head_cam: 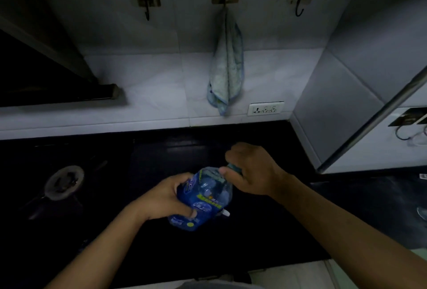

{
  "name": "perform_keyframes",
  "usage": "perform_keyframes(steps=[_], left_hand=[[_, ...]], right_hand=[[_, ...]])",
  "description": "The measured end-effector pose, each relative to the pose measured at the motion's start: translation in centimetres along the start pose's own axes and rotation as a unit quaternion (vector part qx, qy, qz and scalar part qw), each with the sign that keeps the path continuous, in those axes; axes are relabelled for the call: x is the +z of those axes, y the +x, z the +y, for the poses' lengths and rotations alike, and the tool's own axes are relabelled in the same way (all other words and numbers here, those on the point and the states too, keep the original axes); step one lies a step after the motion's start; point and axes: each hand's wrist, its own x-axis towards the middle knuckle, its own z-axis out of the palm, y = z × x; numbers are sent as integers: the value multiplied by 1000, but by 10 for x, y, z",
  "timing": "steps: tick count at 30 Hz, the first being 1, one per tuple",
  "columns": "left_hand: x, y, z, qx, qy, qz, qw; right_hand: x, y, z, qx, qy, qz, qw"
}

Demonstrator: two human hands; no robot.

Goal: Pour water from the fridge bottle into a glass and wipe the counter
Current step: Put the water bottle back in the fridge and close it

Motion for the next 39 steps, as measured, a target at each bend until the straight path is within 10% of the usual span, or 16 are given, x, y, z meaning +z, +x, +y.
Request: perform_keyframes(steps=[2,6,13,25,33,39], left_hand=[[0,0,2,-7,7,-22,1000],[21,2,6,17,140,125,982],[3,-6,8,-5,-6,-18,1000],[39,-3,6,10,72,172,982],[20,-9,9,19,55,192,980],[2,-19,18,42,-60,208,975]], right_hand=[[5,-1,3,12,-23,-6,1000],[14,7,0,377,41,-128,917],[-7,-2,-2,-12,34,-3,999],[1,19,-12,401,51,-75,911],[7,4,-42,391,297,56,869],[33,-22,-76,345,473,12,811]])
